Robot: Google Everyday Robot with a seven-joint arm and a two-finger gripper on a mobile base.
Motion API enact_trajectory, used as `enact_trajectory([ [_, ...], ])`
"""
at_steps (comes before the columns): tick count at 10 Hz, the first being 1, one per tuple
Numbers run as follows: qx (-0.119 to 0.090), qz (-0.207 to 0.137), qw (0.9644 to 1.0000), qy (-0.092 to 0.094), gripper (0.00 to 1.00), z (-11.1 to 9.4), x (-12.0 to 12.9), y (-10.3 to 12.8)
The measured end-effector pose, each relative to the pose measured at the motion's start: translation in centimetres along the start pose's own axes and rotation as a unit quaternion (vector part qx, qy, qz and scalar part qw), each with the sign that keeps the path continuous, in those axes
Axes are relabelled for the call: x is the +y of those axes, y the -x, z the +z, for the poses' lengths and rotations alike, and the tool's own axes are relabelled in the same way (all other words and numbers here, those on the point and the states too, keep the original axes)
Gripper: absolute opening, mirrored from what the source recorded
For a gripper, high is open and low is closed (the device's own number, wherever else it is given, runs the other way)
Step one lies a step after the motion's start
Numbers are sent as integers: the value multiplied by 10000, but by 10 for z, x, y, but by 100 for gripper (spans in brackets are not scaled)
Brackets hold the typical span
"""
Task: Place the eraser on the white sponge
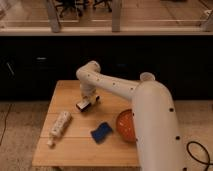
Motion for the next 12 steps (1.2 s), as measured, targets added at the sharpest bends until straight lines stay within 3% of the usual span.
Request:
enact_trajectory([
  [3, 66, -27, 10000, -41, 0, -23, 0, 7],
  [12, 177, -123, 9998, -49, 0, -44, 14, 25],
])
